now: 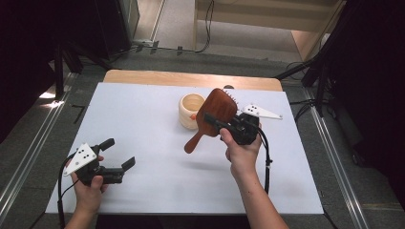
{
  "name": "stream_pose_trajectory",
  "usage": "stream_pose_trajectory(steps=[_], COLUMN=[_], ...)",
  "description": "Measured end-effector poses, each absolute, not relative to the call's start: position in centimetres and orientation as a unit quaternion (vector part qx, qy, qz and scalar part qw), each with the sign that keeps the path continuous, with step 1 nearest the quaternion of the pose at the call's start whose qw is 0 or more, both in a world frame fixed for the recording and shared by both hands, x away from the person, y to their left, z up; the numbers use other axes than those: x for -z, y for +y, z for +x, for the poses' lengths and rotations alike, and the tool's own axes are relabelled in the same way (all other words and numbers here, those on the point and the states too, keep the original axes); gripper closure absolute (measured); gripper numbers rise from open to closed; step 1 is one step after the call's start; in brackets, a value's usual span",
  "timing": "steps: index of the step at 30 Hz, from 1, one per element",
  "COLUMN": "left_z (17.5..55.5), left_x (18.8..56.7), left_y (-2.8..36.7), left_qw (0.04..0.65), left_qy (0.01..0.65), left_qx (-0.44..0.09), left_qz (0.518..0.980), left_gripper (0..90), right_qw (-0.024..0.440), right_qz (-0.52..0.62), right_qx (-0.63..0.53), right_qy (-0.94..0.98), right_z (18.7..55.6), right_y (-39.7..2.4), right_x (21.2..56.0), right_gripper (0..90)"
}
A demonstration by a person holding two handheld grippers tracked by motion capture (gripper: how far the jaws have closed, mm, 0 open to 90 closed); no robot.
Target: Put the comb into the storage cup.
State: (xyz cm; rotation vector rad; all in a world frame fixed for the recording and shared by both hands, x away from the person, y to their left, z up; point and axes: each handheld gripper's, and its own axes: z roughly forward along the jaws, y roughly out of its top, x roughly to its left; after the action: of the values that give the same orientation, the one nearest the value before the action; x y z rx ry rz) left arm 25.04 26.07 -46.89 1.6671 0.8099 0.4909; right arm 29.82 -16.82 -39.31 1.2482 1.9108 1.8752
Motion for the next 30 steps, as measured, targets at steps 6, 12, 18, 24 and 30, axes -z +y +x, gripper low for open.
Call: stream_pose_trajectory(steps=[6,12,18,24,30], left_z=[24.6,24.4,24.1,24.2,24.3], left_x=[47.1,47.6,47.7,48.0,48.3], left_y=[27.5,28.3,28.8,29.3,29.1], left_qw=[0.567,0.567,0.572,0.564,0.561], left_qy=[0.359,0.367,0.366,0.371,0.371], left_qx=[-0.219,-0.215,-0.213,-0.219,-0.22], left_qz=[0.708,0.706,0.703,0.705,0.706], left_gripper=[0.0,0.0,0.0,0.0,0.0], right_qw=[0.096,0.106,0.114,0.114,0.117], right_qz=[0.418,0.419,0.417,0.417,0.418], right_qx=[-0.637,-0.636,-0.637,-0.636,-0.636], right_qy=[0.641,0.639,0.639,0.639,0.638], right_z=[30.0,30.4,30.8,31.1,31.6], right_y=[-17.2,-17.9,-18.3,-18.6,-18.9], right_x=[39.1,38.9,38.8,38.7,38.6], right_gripper=[52.5,52.4,52.4,52.3,52.4])
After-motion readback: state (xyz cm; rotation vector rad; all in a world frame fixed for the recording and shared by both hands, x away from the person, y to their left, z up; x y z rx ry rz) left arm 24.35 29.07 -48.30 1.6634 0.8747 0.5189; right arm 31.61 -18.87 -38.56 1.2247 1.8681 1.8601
